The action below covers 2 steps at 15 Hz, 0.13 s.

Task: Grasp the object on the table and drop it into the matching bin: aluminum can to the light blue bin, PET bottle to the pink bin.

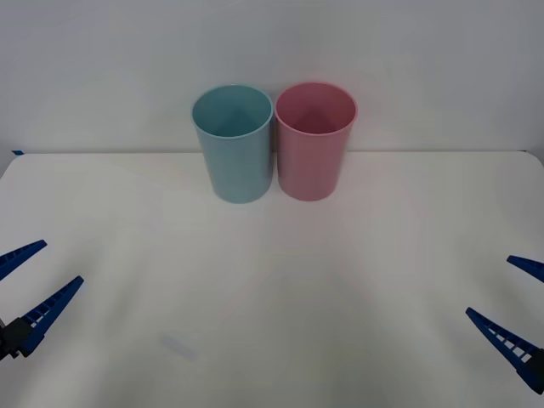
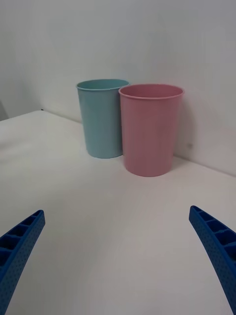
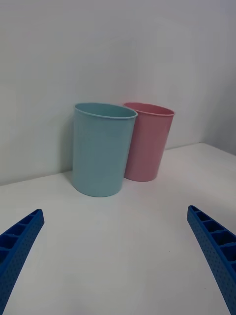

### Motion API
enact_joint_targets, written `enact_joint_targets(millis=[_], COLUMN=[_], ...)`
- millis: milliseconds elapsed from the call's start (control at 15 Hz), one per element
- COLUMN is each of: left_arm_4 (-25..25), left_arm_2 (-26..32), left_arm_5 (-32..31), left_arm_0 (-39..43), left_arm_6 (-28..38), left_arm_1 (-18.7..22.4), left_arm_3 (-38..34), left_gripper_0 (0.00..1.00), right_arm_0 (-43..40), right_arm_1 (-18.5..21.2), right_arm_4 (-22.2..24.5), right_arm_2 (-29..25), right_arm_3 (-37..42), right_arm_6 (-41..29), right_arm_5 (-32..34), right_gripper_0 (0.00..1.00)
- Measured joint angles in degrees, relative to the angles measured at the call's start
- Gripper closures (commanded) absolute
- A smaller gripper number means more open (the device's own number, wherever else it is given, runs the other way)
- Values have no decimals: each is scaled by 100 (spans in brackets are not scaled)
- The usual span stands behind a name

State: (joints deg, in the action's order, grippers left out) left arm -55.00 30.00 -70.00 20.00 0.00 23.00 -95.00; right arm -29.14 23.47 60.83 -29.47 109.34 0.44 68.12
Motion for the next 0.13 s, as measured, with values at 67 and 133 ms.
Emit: enact_joint_targets(millis=[67,133], left_arm_4=[0,0], left_arm_2=[0,0], left_arm_5=[0,0], left_arm_0=[0,0], left_arm_6=[0,0], left_arm_1=[0,0], left_arm_3=[0,0], left_gripper_0=[0,0], right_arm_0=[-4,-4], right_arm_1=[0,0], right_arm_4=[-1,-1], right_arm_2=[1,1], right_arm_3=[0,0], right_arm_6=[0,0], right_arm_5=[0,0], right_gripper_0=[0,0])
